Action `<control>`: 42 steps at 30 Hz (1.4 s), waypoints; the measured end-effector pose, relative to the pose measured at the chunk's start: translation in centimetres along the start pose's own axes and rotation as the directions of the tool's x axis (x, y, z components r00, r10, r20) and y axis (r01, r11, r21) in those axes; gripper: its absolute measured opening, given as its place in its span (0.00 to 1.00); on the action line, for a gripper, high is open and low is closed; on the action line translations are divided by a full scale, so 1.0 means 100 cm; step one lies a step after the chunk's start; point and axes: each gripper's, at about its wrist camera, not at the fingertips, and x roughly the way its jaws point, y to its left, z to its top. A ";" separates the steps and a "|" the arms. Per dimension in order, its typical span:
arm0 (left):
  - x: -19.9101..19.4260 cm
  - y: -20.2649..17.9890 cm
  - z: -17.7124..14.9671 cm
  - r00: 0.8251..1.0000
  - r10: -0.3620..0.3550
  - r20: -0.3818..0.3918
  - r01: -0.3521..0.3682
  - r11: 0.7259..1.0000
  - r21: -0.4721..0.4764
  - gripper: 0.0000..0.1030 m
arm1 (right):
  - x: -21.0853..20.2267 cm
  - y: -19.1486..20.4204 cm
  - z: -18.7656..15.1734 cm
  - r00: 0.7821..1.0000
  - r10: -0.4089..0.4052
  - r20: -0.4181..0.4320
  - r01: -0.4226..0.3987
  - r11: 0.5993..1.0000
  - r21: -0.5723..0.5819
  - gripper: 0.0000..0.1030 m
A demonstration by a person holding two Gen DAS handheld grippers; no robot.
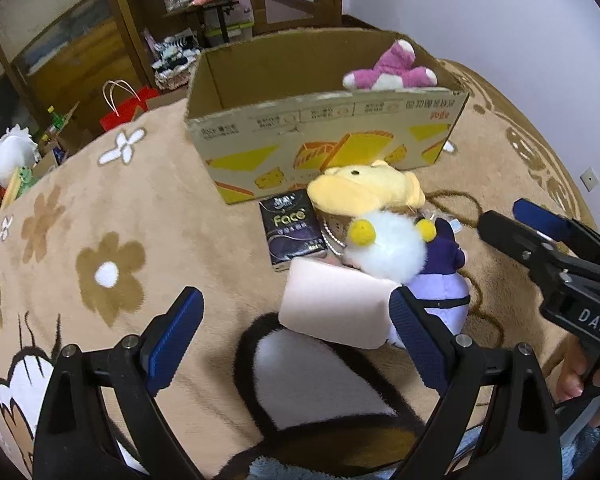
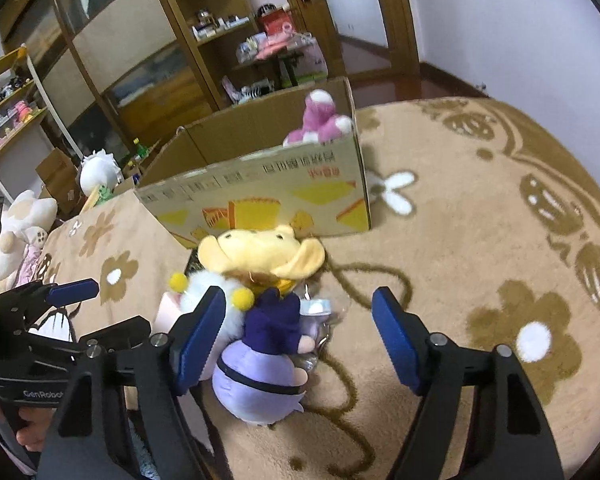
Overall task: Organize soft objects
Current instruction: 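Move the left tool to the pale pink block while the right tool moves to the purple plush doll, then close the left tool on the pale pink block while the right tool grips the purple doll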
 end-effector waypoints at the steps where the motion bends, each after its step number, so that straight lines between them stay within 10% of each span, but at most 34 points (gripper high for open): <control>1: 0.003 -0.002 0.000 1.000 -0.006 -0.008 0.006 1.000 0.001 0.90 | 0.004 -0.001 -0.001 1.000 0.002 -0.014 -0.002 1.000 0.005 0.77; 29: 0.056 -0.009 -0.003 0.980 -0.072 -0.188 0.071 0.997 -0.013 0.89 | 0.061 0.003 -0.012 0.979 0.028 -0.201 -0.030 1.000 -0.007 0.56; 42: 0.048 -0.010 -0.005 0.977 -0.119 -0.175 0.115 0.993 -0.032 0.58 | 0.053 0.013 -0.012 0.984 0.062 -0.170 -0.069 0.997 -0.036 0.30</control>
